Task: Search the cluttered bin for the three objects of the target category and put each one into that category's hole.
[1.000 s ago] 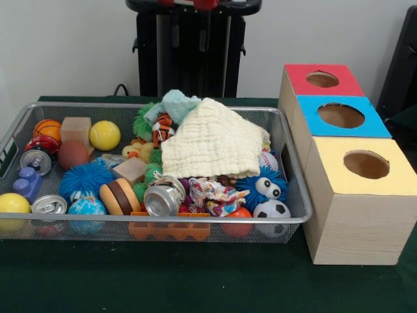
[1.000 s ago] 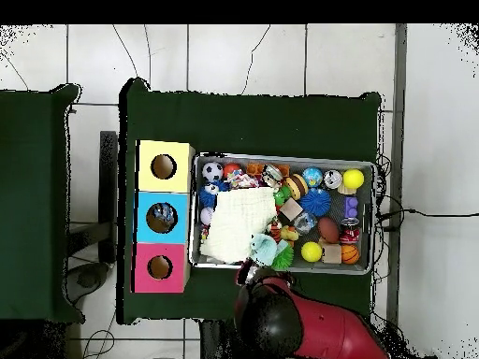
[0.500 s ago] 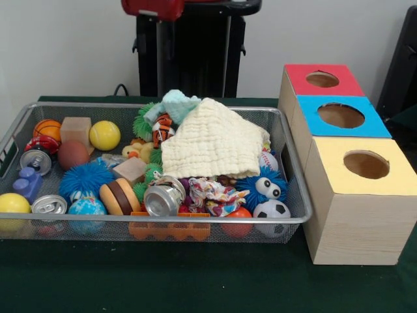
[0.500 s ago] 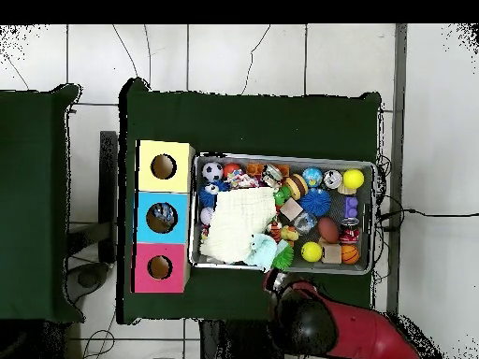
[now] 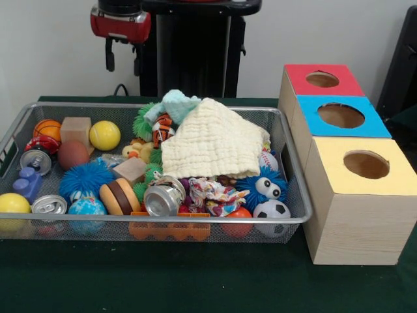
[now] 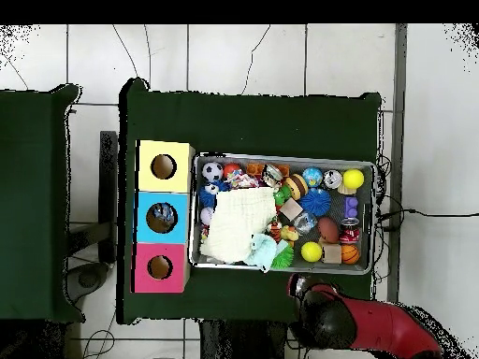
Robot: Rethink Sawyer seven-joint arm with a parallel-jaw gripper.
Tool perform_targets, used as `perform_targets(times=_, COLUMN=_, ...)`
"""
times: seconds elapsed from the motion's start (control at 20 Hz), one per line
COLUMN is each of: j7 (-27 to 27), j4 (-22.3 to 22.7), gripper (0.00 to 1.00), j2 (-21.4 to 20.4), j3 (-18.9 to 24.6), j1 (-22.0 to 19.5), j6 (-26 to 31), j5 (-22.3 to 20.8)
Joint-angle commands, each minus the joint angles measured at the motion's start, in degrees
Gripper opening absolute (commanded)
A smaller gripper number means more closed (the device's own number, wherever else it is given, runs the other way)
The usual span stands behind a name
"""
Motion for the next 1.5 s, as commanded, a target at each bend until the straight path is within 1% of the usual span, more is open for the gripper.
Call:
perform_targets(times=0.05, j7=-6.15, j4=-9.12, gripper=1.0, j2=5.22, j3=6.16, j1=-0.7, j6=-3.57, j5=-7.3)
perform_targets(times=0.3, j7=-2.7, j4=-9.93, gripper=1.0, j2=6.84, j3=5.08, j1=0.46, j6=-4.98, j5=-9.22)
perform_targets(times=0.4, j7=-1.48, j4=-10.42, gripper=1.0, j2=8.12, j3=4.36, j1=0.92, j6=-6.32, j5=-10.16)
perform_targets(times=0.55, j7=1.1, j4=-11.59, gripper=1.0, j2=10.31, j3=1.97, j1=2.5, j6=-9.3, j5=-11.93)
perform_targets(times=0.75, j7=3.05, j4=-13.15, gripper=1.0, j2=13.07, j3=-0.17, j1=3.71, j6=-12.11, j5=-12.85)
perform_targets(times=1.1, j7=5.59, j4=-15.58, gripper=1.0, j2=17.71, j3=-5.27, j1=6.99, j6=-18.0, j5=-12.82)
perform_targets(times=1.3, j7=6.63, j4=-16.93, gripper=1.0, j2=20.42, j3=-8.92, j1=9.66, j6=-22.07, j5=-11.51)
perform_targets(times=1.5, j7=5.19, j4=-17.79, gripper=1.0, j2=22.04, j3=-8.15, j1=8.4, j6=-22.86, j5=-10.91)
